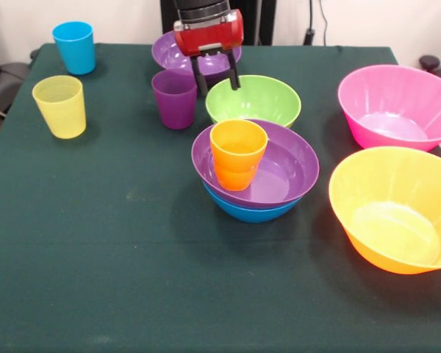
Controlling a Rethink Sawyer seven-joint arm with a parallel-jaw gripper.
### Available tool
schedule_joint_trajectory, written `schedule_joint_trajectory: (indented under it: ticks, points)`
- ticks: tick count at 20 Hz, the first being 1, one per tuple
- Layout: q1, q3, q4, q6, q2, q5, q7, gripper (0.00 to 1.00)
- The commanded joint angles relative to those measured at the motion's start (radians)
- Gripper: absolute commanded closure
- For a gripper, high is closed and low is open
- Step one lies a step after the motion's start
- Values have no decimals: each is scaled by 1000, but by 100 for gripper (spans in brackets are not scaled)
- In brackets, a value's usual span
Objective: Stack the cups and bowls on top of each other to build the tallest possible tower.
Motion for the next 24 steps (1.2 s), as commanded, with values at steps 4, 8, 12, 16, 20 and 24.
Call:
schedule_joint_trajectory:
  ticks: [4, 8, 12, 16, 20, 24]
  points:
    - [-8, 42, 33, 8, -65, -42, 43, 0]
    - [-14, 55, 52, 9, -87, -34, 49, 0]
    - [-6, 42, 58, 2, -105, -38, 54, 0]
    - [-21, 55, 63, 10, -103, -43, 45, 0]
    - [-17, 46, 58, 2, -92, -44, 50, 0]
    - [-39, 53, 52, -23, -55, -51, 56, 0]
